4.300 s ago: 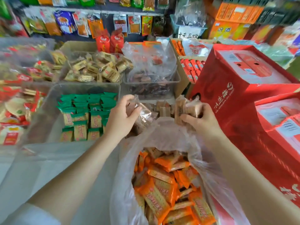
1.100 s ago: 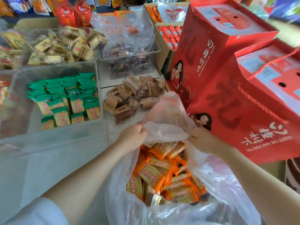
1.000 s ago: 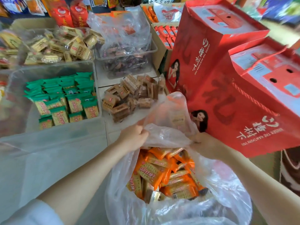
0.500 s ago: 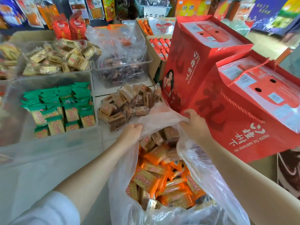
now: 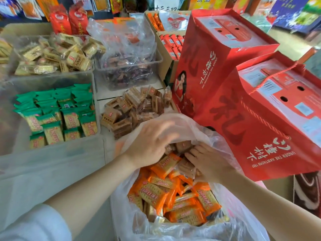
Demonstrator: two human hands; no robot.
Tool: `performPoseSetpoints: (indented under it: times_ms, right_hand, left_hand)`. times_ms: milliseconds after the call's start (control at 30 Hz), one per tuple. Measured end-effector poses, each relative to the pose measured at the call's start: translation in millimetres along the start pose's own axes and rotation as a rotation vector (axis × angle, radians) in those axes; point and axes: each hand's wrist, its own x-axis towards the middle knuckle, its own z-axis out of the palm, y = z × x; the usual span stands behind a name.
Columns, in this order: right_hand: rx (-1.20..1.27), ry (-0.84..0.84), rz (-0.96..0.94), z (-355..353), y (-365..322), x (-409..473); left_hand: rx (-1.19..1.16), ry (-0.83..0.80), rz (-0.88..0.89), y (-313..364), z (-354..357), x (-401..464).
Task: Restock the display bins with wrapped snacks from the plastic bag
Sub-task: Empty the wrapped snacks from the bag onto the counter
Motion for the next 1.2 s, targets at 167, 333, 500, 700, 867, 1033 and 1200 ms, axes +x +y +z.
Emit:
performPoseSetpoints:
  times_ms: [167, 333, 500, 700, 867, 1033, 1200]
  right_hand:
    - [0.254, 0.225, 0.074, -4.1, -1.4, -0.3]
    - [0.502, 0.477, 0.285, -28.3, 12.2, -2.1]
    - [0.376, 0.27, 0.568, -24.3, 22.9, 28.9]
    - [0.453, 0.247, 0.645, -39.3, 29.3, 68.2]
    - [0.545, 0.343, 0.616, -40.3, 28.7, 51.5]
    - [0.634, 0.332, 0.612, -23.1, 18.0, 38.9]
    - [0.769, 0.227, 0.753, -14.3, -0.4, 60.9]
  left_hand:
    - [0.295, -0.207, 0.309, -16.6, 21.8, -4.0]
    - [0.429, -0.496, -0.042, -42.9, 17.1, 11.8]
    - [0.41, -0.394, -0.363, -53.8, 12.9, 33.7]
    - [0.289, -0.313, 0.417, -43.2, 22.9, 31.1]
    - [0.315, -0.454, 0.423, -62.5, 44.6, 16.9]
    - [0.028, -0.285, 0.191, -44.5, 22.7, 9.6]
    - [-0.634, 0.018, -0.466, -23.4, -18.4, -0.3]
